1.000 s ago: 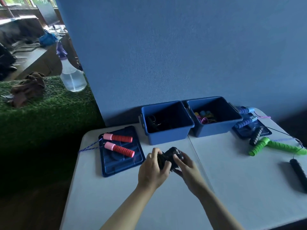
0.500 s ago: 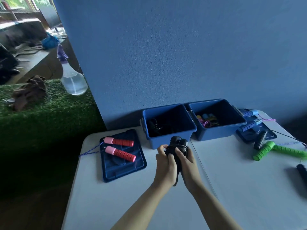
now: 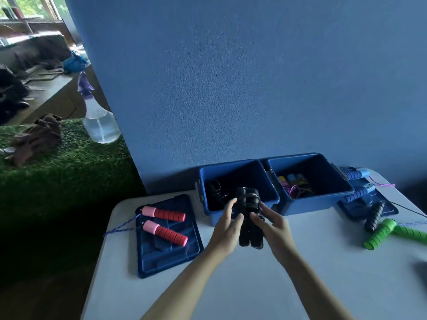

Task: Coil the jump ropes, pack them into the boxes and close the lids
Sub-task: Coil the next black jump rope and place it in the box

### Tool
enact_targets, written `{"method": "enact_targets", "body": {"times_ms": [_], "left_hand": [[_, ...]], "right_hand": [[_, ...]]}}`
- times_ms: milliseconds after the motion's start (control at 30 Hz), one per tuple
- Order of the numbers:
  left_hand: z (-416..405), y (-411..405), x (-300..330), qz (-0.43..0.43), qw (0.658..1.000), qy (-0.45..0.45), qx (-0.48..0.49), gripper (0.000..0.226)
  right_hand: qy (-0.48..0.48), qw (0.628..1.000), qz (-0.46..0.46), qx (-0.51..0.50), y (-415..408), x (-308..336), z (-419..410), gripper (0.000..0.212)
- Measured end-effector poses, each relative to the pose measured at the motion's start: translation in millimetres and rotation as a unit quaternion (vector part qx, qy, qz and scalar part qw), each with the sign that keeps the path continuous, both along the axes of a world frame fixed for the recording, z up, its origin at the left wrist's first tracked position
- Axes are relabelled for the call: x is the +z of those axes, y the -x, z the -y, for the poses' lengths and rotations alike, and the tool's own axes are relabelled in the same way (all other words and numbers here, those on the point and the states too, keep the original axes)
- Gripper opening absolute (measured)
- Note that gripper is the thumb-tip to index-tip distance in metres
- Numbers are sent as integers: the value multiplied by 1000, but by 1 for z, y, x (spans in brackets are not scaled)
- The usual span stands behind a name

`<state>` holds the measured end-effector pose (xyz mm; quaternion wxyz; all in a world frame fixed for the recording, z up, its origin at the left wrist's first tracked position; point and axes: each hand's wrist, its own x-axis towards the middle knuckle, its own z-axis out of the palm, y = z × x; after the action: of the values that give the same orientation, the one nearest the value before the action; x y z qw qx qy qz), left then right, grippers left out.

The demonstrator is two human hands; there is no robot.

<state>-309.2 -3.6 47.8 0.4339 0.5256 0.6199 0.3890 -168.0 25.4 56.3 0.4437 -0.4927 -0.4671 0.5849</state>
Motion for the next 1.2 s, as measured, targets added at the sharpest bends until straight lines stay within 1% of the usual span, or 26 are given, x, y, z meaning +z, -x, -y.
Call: {"method": "enact_targets", "body": {"times_ms": [67,133,200,267,367,467,533,600,667,733,833,967,1100,1200], "left_hand": [[-15,11,3,-49,999,-17,-2,49],[-27,26,-2,-145,988,-51,14,50],[-38,43,-14,-251,966,-67,-5,52],[-49,54,-26,-329,944,-30,-15,55],[-62,63,-42,-419,908,-1,-22,60],[-68,64,-54,-430,903,2,-22,64],[-72,64,-58,-434,901,-5,-10,68],[-75,64,-63,-429,903,-11,-1,77],[-75,63,-70,-411,912,-22,8,84],[-76,64,-75,-402,915,-38,17,82],[-76,65,-77,-408,912,-36,16,81],[-77,64,-79,-401,915,-38,21,78],[-78,67,-84,-397,917,-29,19,78],[-78,66,-84,-397,918,-12,10,81]], "right_hand": [[-18,998,51,-17,-3,1,-22,31],[-38,991,125,-41,-5,-1,-49,48],[-60,972,211,-80,-6,1,-77,49],[-79,946,300,-95,-4,6,-101,49],[-107,914,382,-79,3,6,-133,50],[-143,891,431,-29,6,-11,-153,47],[-154,877,456,7,9,-23,-162,52],[-160,868,469,36,14,-35,-167,57],[-159,856,489,60,20,-42,-168,58],[-151,846,507,71,23,-49,-172,59],[-124,827,542,80,27,-56,-175,60],[-116,767,622,109,30,-62,-174,58],[-70,735,656,157,35,-63,-178,57],[-48,696,687,204,41,-67,-177,59]]}}
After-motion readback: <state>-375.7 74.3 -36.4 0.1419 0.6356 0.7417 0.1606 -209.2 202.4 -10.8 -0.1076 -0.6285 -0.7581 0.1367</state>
